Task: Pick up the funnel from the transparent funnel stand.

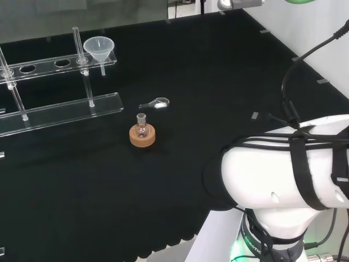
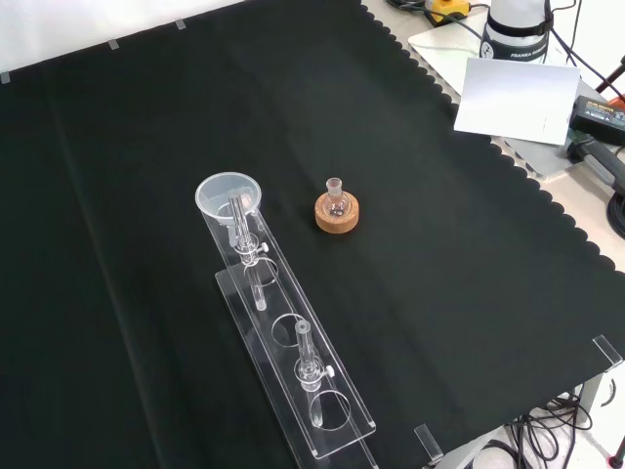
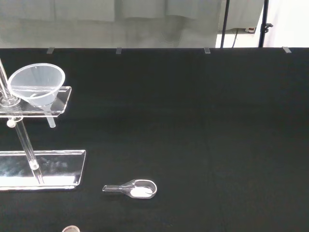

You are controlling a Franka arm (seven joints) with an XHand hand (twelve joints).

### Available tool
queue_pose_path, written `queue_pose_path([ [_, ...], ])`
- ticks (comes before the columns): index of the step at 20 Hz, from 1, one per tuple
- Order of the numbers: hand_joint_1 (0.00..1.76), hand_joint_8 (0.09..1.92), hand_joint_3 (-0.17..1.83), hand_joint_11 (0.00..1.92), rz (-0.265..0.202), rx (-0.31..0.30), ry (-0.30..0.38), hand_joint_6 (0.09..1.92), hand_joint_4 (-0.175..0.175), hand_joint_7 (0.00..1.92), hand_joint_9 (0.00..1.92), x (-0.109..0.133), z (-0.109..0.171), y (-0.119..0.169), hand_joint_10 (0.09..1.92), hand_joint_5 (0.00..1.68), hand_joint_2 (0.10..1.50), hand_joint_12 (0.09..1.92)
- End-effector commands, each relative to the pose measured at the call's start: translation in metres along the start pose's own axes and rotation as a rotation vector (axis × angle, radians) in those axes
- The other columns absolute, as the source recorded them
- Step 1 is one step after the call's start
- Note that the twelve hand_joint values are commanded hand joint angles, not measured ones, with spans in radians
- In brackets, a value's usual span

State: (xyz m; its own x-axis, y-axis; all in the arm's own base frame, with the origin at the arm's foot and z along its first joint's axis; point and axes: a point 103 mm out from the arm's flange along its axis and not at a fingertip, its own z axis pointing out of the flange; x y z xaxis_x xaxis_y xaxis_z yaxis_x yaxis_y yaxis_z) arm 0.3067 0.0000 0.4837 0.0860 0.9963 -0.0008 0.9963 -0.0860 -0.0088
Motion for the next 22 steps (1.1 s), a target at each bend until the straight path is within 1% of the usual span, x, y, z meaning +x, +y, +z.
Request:
queue_pose_path([
  [1, 0.06, 0.3, 0.28, 0.1, 0.0, -0.009, -0.005, 0.09, 0.024, 0.0, 0.12, 0.001, -0.001, 0.001, 0.7, 0.14, 1.12, 1.39],
  [4, 0.01, 0.26, 0.32, 0.08, 0.002, -0.01, 0.0, 0.09, 0.038, 0.0, 0.1, 0.0, -0.002, 0.002, 0.68, 0.13, 1.18, 1.36],
  [8, 0.0, 0.26, 0.32, 0.08, 0.007, -0.006, -0.002, 0.09, 0.039, 0.0, 0.1, 0.001, -0.002, 0.003, 0.68, 0.13, 1.19, 1.36],
  [11, 0.0, 0.26, 0.33, 0.08, 0.02, -0.004, -0.011, 0.09, 0.038, 0.0, 0.1, 0.001, -0.001, 0.008, 0.67, 0.14, 1.19, 1.36],
  [18, 0.0, 0.26, 0.33, 0.08, 0.037, 0.017, -0.007, 0.09, 0.036, 0.0, 0.11, 0.0, 0.011, 0.03, 0.67, 0.14, 1.18, 1.36],
  [22, 0.0, 0.26, 0.33, 0.08, 0.04, 0.038, -0.015, 0.09, 0.035, 0.0, 0.11, 0.008, 0.023, 0.047, 0.67, 0.14, 1.18, 1.36],
])
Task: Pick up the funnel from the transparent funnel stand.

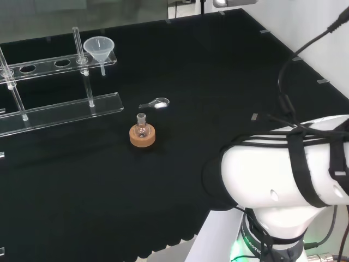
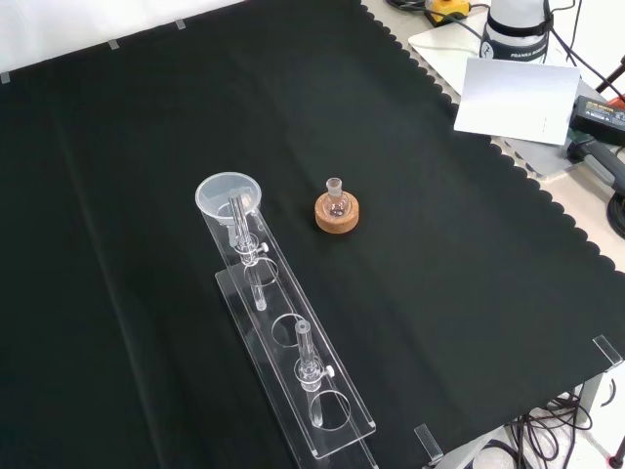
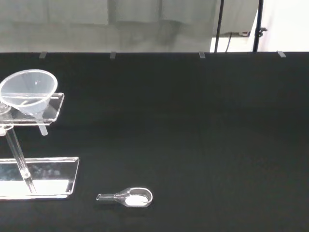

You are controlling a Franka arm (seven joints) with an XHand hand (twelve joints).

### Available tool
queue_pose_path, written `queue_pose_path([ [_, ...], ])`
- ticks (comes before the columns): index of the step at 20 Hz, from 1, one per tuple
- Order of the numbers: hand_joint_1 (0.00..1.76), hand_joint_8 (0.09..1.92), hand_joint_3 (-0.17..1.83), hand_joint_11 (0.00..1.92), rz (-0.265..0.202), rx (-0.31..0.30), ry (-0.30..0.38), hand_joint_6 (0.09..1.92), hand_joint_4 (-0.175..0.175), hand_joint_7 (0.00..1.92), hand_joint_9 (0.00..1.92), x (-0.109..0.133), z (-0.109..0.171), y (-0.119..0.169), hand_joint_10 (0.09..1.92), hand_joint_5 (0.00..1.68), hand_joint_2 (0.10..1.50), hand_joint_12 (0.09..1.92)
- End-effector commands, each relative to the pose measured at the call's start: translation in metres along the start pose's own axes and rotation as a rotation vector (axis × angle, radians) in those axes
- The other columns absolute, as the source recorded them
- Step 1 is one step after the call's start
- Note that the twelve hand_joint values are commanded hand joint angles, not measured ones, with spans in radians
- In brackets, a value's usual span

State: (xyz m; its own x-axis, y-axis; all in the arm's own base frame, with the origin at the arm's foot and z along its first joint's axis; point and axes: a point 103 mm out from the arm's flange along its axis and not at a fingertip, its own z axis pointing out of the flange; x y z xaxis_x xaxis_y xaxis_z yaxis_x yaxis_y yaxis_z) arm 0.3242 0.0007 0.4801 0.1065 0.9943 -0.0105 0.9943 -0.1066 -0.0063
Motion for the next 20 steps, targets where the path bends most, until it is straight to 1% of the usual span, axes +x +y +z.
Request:
queue_pose_path([
  [1, 0.0, 0.26, 0.33, 0.08, 0.014, 0.045, -0.009, 0.09, 0.035, 0.0, 0.11, 0.01, 0.022, 0.034, 0.67, 0.15, 1.18, 1.36],
  [2, 0.0, 0.26, 0.33, 0.08, 0.005, 0.056, -0.006, 0.09, 0.034, 0.0, 0.11, 0.014, 0.026, 0.041, 0.67, 0.15, 1.18, 1.36],
  [3, 0.0, 0.26, 0.33, 0.08, -0.005, 0.083, -0.001, 0.09, 0.034, 0.0, 0.11, 0.018, 0.029, 0.048, 0.67, 0.15, 1.18, 1.36],
  [6, 0.0, 0.24, 0.33, 0.07, -0.041, 0.065, 0.012, 0.09, 0.033, 0.0, 0.11, 0.032, 0.039, 0.069, 0.66, 0.14, 1.17, 1.37],
  [8, 0.01, 0.26, 0.31, 0.06, -0.067, 0.076, 0.011, 0.09, 0.032, 0.02, 0.12, 0.042, 0.043, 0.084, 0.66, 0.13, 1.15, 1.38],
  [11, 0.09, 0.3, 0.29, 0.06, -0.107, 0.093, 0.0, 0.09, 0.027, 0.04, 0.15, 0.061, 0.049, 0.104, 0.67, 0.15, 1.1, 1.4],
  [14, 0.17, 0.33, 0.27, 0.07, -0.146, 0.12, -0.023, 0.09, 0.022, 0.05, 0.16, 0.081, 0.06, 0.119, 0.68, 0.17, 1.07, 1.4],
  [15, 0.2, 0.33, 0.26, 0.07, -0.155, 0.138, -0.034, 0.09, 0.021, 0.05, 0.17, 0.086, 0.063, 0.123, 0.68, 0.18, 1.06, 1.4],
  [17, 0.26, 0.35, 0.25, 0.08, -0.162, 0.172, -0.051, 0.09, 0.02, 0.05, 0.18, 0.096, 0.071, 0.132, 0.68, 0.18, 1.02, 1.41],
  [20, 0.36, 0.37, 0.22, 0.09, -0.178, 0.196, -0.047, 0.09, 0.017, 0.05, 0.19, 0.107, 0.081, 0.141, 0.69, 0.18, 0.97, 1.42],
])
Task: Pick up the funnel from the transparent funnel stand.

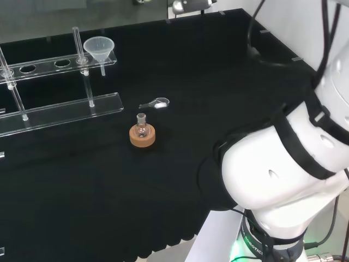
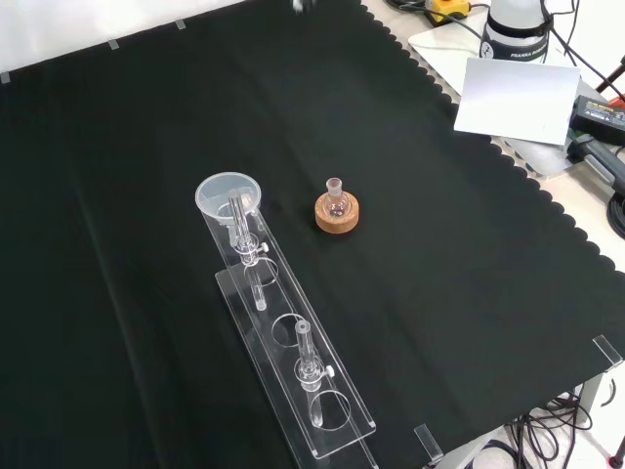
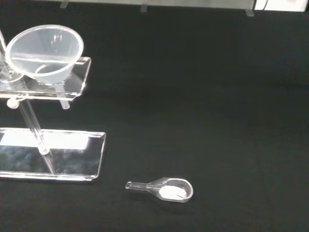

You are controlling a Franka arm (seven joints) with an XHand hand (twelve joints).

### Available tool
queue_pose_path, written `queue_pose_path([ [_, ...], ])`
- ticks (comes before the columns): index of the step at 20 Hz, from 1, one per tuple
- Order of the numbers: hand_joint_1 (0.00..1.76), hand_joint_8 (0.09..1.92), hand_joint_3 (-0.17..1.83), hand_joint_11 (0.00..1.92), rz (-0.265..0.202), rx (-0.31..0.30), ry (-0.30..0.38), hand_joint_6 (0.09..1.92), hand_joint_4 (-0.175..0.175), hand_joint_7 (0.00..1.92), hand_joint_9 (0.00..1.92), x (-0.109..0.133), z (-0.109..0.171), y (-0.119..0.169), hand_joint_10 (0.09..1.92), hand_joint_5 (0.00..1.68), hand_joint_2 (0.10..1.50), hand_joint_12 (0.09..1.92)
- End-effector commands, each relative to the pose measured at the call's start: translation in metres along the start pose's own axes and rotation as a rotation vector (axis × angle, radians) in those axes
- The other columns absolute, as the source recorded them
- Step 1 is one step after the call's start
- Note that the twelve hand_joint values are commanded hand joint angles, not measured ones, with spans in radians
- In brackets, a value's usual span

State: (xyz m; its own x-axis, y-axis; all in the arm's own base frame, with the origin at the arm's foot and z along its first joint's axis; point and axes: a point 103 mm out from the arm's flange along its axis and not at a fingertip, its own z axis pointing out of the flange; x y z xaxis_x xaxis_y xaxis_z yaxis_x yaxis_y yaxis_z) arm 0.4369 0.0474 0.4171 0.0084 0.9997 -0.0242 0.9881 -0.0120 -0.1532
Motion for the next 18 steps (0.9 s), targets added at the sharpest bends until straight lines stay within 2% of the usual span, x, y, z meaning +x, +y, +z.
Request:
queue_pose_path([
  [1, 0.38, 0.38, 0.22, 0.09, -0.086, 0.059, -0.028, 0.09, 0.016, 0.05, 0.2, 0.048, 0.016, 0.043, 0.69, 0.18, 0.96, 1.42],
  [4, 0.43, 0.44, 0.2, 0.12, -0.099, 0.075, -0.028, 0.09, 0.003, 0.02, 0.21, 0.058, 0.021, 0.049, 0.71, 0.18, 0.92, 1.44],
  [6, 0.46, 0.46, 0.19, 0.14, -0.069, 0.101, -0.073, 0.09, -0.006, 0.0, 0.22, 0.068, 0.023, 0.051, 0.71, 0.16, 0.89, 1.46],
  [12, 0.57, 0.37, 0.17, 0.22, -0.068, 0.146, -0.055, 0.09, -0.042, 0.0, 0.22, 0.081, 0.035, 0.059, 0.75, 0.14, 0.84, 1.45],
  [18, 0.62, 0.31, 0.17, 0.31, -0.089, 0.201, -0.059, 0.09, -0.064, 0.0, 0.2, 0.094, 0.052, 0.073, 0.78, 0.1, 0.8, 1.46],
])
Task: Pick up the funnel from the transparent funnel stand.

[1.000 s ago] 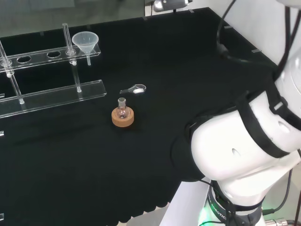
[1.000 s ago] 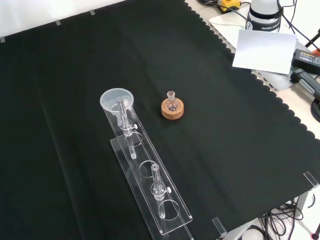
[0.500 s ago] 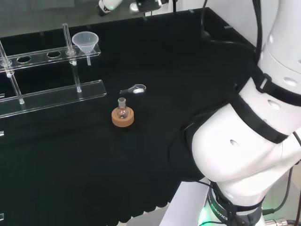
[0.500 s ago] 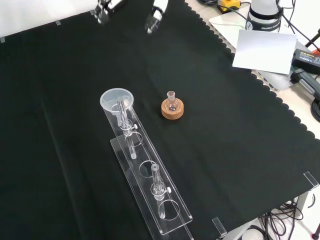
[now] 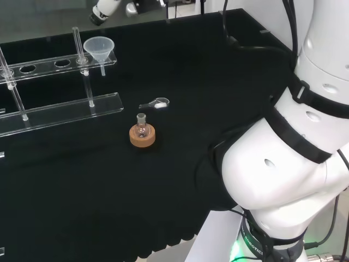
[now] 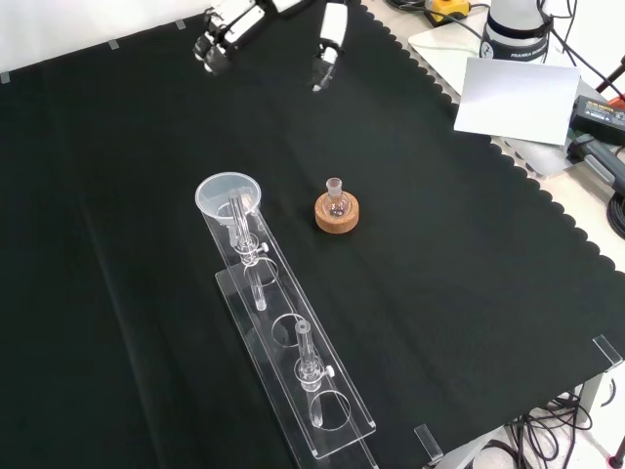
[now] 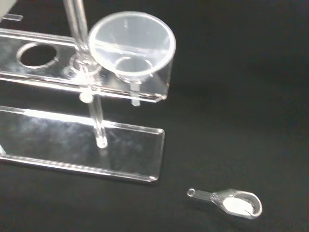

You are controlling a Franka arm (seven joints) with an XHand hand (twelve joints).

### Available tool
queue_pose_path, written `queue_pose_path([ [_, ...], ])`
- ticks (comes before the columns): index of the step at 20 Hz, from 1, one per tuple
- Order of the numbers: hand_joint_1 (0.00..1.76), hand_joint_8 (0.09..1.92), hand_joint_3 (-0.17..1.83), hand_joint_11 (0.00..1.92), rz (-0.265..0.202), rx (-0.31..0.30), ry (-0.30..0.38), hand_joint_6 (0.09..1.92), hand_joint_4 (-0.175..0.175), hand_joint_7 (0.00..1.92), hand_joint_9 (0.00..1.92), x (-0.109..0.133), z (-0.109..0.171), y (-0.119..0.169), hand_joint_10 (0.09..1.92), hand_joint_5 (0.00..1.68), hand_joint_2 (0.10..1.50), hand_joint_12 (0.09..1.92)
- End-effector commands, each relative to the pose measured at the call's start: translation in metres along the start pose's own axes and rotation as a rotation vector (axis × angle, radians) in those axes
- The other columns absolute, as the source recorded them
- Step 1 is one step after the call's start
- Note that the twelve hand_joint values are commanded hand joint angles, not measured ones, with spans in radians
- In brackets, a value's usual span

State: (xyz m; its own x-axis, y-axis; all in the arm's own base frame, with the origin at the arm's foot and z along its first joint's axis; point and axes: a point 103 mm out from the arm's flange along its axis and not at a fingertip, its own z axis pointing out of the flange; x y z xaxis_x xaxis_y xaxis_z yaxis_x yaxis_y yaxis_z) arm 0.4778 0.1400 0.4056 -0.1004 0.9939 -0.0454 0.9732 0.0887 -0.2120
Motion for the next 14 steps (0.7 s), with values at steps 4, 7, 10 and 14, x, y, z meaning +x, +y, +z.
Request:
queue_pose_path([
  [4, 0.63, 0.3, 0.17, 0.35, -0.002, 0.174, -0.037, 0.09, -0.067, 0.0, 0.19, 0.007, 0.055, 0.047, 0.8, 0.08, 0.79, 1.46],
  [7, 0.64, 0.29, 0.17, 0.35, -0.003, 0.191, -0.043, 0.09, -0.068, 0.0, 0.19, 0.009, 0.061, 0.056, 0.81, 0.08, 0.79, 1.46],
  [10, 0.64, 0.29, 0.17, 0.35, 0.002, 0.197, -0.043, 0.09, -0.069, 0.0, 0.19, 0.008, 0.066, 0.062, 0.81, 0.08, 0.79, 1.46],
  [14, 0.64, 0.29, 0.17, 0.36, 0.003, 0.202, -0.044, 0.09, -0.07, 0.0, 0.18, 0.011, 0.072, 0.069, 0.82, 0.08, 0.79, 1.46],
])
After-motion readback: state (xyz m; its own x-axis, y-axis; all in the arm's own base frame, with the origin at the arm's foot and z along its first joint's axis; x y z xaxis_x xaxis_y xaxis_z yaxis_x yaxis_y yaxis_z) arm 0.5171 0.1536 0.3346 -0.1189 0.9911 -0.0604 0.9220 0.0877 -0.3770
